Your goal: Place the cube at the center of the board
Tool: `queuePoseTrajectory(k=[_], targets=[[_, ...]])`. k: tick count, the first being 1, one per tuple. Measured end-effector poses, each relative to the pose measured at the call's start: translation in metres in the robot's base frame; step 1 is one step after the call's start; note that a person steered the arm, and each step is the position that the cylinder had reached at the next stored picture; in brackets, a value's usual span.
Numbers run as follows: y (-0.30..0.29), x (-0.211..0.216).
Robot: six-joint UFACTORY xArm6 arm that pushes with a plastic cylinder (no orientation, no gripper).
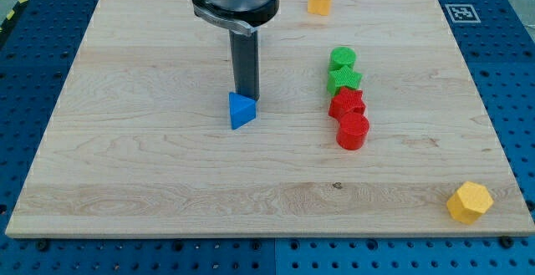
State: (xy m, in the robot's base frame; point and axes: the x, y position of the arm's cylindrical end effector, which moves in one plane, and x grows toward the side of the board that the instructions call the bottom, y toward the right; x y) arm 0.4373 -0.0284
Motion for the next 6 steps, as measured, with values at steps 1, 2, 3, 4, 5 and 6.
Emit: queuePoseTrajectory(k=[1,2,3,4,5,6], targets=[[0.007,-0.004],[0.018,-0.026],[0.036,-0.046],[0.049,-0.064],[0.049,-0.099],[0.05,-0.112]])
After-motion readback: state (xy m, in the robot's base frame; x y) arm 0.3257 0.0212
